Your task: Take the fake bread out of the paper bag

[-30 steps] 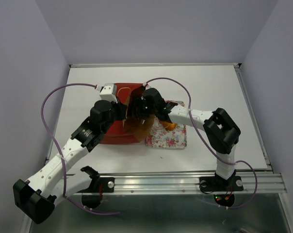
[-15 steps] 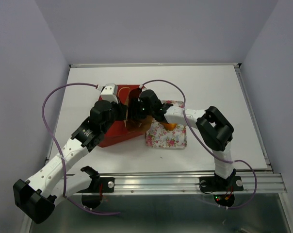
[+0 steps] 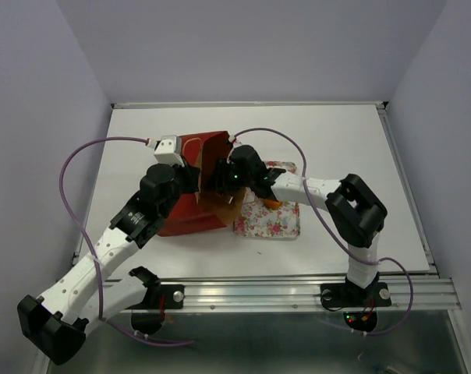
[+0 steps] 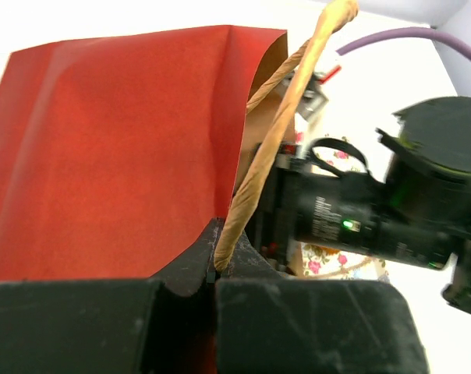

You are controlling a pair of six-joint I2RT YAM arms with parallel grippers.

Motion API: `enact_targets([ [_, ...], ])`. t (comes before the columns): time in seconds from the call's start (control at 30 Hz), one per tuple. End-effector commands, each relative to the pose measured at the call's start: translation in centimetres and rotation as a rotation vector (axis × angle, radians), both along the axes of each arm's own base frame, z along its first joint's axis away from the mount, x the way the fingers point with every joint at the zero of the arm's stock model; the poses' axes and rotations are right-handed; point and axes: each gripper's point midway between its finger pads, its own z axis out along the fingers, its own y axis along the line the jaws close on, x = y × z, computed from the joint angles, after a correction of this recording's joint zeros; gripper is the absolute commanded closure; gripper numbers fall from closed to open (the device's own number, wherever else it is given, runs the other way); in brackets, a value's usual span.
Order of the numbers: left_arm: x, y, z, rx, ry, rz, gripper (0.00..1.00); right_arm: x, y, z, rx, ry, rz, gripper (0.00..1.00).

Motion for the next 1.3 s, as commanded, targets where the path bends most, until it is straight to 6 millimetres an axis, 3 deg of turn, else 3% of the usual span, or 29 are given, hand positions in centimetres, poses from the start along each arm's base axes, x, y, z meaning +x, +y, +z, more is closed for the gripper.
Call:
enact_targets([
  [0.0,0.2,0.8,2.2,-0.061,-0.071,0.063,1.0,-0.3,-0.2,6.7,0.098,-0.159,0.014,0.99],
  [0.3,0.3,1.9,2.3,-0.079,-0.073,0.128,1.0,-2.1,-3.4,12.5,0.126,-0.293,0.007,0.99],
  [0.43,0.4,1.9,2.0,-0.081,-0.061,0.135,1.0,-2.7,-4.9,13.6,0.114,-0.317,-0.018,0.99],
  [0.77,0.9,2.1,2.2,-0.077,-0.068,0.162,1.0,-3.0,-9.1,12.2,-0.022,-0.303,-0.11,0.99],
  [0.87,1.0,2.3,2.0,-0.066,-0.067,0.169,1.0,-2.9,-10.4,13.6,-0.014,-0.319,-0.132,0.99],
  [1.13,1.6,2.7,2.0,-0.057,-0.072,0.211,1.0,-4.9,-13.0,20.2,0.074,-0.421,-0.128,0.99],
  [1.23,2.0,2.7,1.9,-0.052,-0.07,0.223,1.0,-5.8,-14.0,20.5,0.062,-0.416,-0.13,0.99],
  [1.27,2.1,2.7,1.8,-0.05,-0.068,0.228,1.0,-5.7,-15.1,21.4,0.064,-0.434,-0.165,0.99],
])
